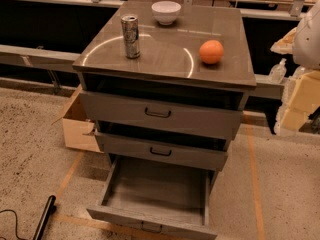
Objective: Close bottom drawer
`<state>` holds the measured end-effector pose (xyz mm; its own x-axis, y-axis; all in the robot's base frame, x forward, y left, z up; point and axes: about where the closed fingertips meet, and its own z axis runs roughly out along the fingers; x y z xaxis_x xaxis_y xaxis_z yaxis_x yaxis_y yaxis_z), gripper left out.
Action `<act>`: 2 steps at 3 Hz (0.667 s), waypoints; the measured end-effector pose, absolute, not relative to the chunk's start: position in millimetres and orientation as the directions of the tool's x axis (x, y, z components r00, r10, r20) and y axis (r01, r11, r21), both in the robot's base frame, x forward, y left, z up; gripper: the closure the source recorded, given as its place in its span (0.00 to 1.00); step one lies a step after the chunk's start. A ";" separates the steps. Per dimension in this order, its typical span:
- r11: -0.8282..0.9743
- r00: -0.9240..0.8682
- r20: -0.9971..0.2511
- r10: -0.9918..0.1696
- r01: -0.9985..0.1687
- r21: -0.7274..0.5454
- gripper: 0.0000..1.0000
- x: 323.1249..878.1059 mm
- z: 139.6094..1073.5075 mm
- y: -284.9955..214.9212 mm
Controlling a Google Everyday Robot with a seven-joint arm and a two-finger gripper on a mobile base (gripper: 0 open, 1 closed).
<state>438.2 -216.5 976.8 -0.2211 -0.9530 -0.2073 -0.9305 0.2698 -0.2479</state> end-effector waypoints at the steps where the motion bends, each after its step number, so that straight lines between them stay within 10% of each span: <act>1: 0.270 -0.221 -0.207 -0.953 -0.930 -0.248 0.00 438.2 976.8 -216.5; 2: 0.270 -0.220 -0.210 -0.953 -0.928 -0.257 0.15 438.4 979.1 -215.9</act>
Offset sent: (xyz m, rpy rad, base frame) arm 0.0000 0.0000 0.0000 0.0000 0.0000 0.0000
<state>438.4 -215.9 979.1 -0.2195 -0.9528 -0.2096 -0.9279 0.2702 -0.2567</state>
